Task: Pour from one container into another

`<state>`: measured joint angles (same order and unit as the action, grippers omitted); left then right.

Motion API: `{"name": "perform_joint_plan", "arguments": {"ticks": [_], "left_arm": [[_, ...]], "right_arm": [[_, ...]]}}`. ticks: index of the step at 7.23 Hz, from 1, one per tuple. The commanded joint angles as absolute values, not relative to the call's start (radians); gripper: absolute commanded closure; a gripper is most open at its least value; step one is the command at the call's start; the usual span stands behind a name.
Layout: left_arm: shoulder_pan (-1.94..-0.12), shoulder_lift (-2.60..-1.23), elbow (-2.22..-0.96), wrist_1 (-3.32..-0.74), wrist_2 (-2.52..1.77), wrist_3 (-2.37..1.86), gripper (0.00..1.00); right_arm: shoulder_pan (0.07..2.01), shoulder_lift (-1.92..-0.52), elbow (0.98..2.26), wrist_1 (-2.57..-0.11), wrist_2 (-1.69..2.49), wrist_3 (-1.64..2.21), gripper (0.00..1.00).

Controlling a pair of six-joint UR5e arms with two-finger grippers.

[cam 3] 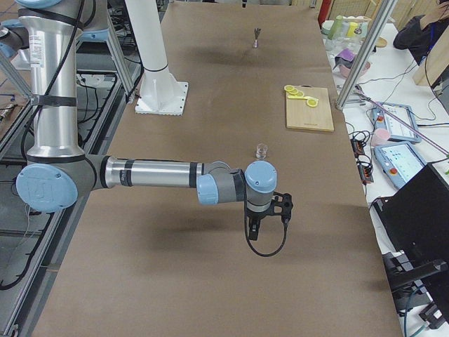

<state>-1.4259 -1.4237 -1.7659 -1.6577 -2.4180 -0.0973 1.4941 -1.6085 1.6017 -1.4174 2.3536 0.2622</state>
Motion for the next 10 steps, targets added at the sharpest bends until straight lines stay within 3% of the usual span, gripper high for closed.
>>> {"name": "perform_joint_plan", "arguments": {"ticks": [1, 4, 7, 10], "left_arm": [[-1.428, -1.422, -1.779, -1.670, -2.418, -0.095, 0.01], [-1.428, -1.309, -1.795, -2.117, -2.415, -0.095, 0.01], [-1.416, -1.284, -1.795, -2.415, -2.399, -0.095, 0.01], [-1.258, -1.191, -1.776, -2.860, -2.131, -0.098, 0.01]], "right_arm": [[1.494, -1.608, 1.601, -1.417, 2.353, 0.262, 0.00], [1.494, -1.611, 1.600, -1.416, 2.352, 0.262, 0.00], [1.493, -1.603, 1.601, -1.414, 2.355, 0.261, 0.00], [1.462, -1.576, 1.618, -1.353, 2.361, 0.245, 0.00]]}}
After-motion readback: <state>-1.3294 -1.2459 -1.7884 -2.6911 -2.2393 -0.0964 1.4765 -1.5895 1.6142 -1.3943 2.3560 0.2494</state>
